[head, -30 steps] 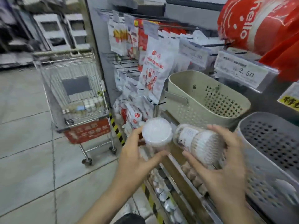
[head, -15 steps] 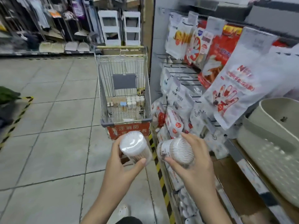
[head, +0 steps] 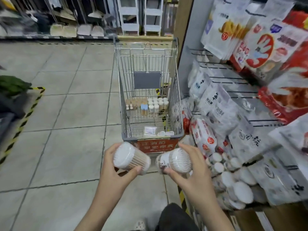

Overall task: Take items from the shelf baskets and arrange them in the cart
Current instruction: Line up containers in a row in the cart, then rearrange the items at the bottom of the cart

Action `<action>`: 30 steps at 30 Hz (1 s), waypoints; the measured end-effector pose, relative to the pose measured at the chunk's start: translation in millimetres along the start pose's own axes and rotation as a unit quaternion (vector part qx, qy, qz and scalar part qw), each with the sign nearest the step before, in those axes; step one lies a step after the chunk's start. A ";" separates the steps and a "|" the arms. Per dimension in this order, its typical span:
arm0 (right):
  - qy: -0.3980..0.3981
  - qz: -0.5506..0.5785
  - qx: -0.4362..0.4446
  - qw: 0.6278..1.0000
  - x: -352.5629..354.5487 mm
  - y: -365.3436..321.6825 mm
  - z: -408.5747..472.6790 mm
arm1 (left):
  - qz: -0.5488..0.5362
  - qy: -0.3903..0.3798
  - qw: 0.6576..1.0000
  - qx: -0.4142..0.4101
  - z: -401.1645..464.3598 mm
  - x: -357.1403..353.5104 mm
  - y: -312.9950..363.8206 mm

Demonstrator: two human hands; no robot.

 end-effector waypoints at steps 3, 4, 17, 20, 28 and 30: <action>-0.014 0.007 -0.048 0.999 -9.7 14.4 33.1 | -0.027 -0.001 0.998 0.064 22.9 -3.5 -25.8; -0.019 0.015 -0.070 0.997 -12.2 20.8 45.2 | -0.046 0.003 0.995 0.085 30.8 -6.5 -33.7; -0.130 0.010 -0.176 0.976 -41.3 88.3 235.3 | -0.058 0.104 0.972 0.201 159.4 -54.2 -114.1; -0.136 0.010 -0.199 0.970 -53.4 104.3 269.8 | 0.019 0.116 0.971 0.207 183.7 -52.3 -141.6; -0.231 -0.005 -0.259 0.938 -146.2 138.3 333.1 | 0.175 0.031 0.949 0.262 229.4 -54.2 -233.4; -0.241 -0.003 -0.271 0.932 -171.2 150.2 341.7 | 0.200 0.008 0.943 0.265 244.4 -53.6 -254.7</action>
Point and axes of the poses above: each hand's wrist, its own z-axis towards the middle knuckle, its own x-axis out of the back of the hand, y = z × x, the point moved 6 cm from there along z, towards the middle knuckle, and after that the axes turned 13 degrees about -x, right-handed, at the moved point
